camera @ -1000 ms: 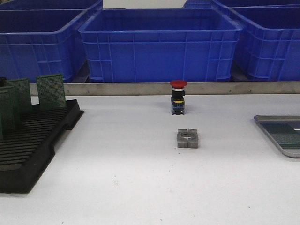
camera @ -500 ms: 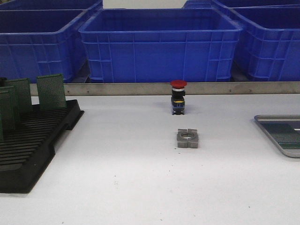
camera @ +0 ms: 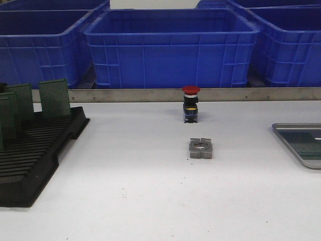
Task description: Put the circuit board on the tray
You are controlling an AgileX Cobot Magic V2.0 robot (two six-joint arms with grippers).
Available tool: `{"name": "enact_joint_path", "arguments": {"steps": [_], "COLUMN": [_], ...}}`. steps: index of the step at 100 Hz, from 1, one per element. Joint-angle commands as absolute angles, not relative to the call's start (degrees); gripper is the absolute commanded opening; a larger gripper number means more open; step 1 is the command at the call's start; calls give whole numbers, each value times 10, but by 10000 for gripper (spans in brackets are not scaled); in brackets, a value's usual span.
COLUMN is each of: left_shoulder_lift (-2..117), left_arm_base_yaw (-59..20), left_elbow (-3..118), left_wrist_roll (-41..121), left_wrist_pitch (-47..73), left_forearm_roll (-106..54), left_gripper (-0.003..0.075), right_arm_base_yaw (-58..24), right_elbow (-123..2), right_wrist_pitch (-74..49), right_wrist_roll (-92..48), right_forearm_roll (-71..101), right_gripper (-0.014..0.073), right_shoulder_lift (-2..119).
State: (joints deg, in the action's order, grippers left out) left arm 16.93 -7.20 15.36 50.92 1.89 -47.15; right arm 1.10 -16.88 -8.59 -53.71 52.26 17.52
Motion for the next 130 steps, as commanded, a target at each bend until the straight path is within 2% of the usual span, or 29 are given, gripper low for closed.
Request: {"name": "enact_joint_path", "arguments": {"steps": [1,3,113,130], "left_shoulder_lift": [173,173,173,173], "left_arm_base_yaw": [-72,-72,-72,-72], "left_elbow": [169,169,169,169], "left_wrist_roll": [505,505,505,460], "left_wrist_pitch": [-12,-12,-12,-10], "left_forearm_roll": [-478,-478,-478,-382], "left_gripper": [15,-20,-19,-18], "right_arm_base_yaw": [11,11,11,11], "right_elbow": [-184,-184,-184,-184], "right_wrist_pitch": [-52,-52,-53,-53], "right_wrist_roll": [-537,-537,-537,-537], "right_forearm_roll": [531,531,531,531], "right_gripper": [-64,-66,-67,-67], "right_shoulder_lift": [178,178,178,178]}}
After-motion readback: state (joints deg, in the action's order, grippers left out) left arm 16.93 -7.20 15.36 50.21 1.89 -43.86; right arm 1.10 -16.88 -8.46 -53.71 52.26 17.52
